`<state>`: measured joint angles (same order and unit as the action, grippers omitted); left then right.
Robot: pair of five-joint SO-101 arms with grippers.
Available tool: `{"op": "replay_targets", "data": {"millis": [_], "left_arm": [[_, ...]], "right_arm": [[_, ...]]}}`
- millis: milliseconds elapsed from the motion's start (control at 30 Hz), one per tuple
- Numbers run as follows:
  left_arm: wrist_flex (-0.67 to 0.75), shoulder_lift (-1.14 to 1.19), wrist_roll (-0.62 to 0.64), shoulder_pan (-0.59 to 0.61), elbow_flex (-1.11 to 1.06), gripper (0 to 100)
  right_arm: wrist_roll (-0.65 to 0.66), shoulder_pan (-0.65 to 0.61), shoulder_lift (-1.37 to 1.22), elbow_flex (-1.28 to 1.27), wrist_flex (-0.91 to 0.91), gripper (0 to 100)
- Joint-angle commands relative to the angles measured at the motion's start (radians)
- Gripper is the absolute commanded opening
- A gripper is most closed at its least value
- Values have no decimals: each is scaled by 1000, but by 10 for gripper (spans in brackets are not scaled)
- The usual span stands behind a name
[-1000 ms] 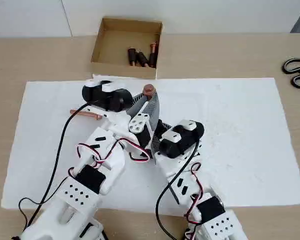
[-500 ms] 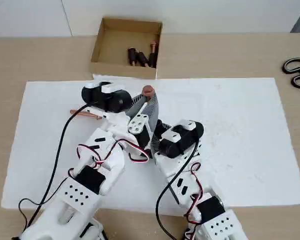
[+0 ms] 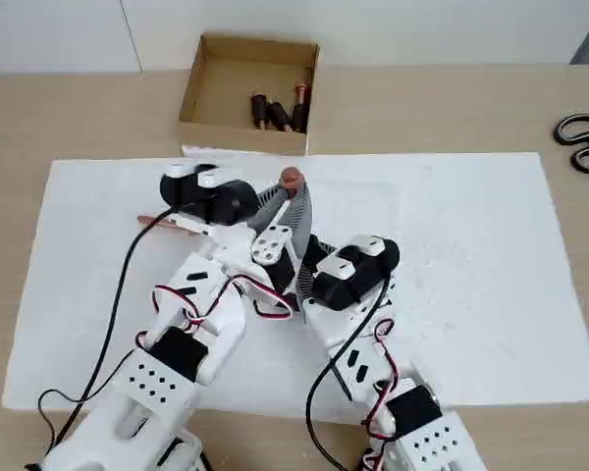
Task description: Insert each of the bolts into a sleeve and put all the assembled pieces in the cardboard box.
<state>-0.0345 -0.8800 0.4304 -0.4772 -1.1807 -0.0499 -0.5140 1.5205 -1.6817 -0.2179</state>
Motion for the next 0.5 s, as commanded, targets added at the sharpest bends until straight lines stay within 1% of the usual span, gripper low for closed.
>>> {"op": "replay_targets", "data": {"millis": [0, 467], "left_arm": [[28, -15, 2, -6, 5, 6], [25, -14, 5, -8, 4, 6]], "right_arm": [[-9, -7, 22, -9, 2, 4], [-5, -33, 22, -8, 2, 4]]}}
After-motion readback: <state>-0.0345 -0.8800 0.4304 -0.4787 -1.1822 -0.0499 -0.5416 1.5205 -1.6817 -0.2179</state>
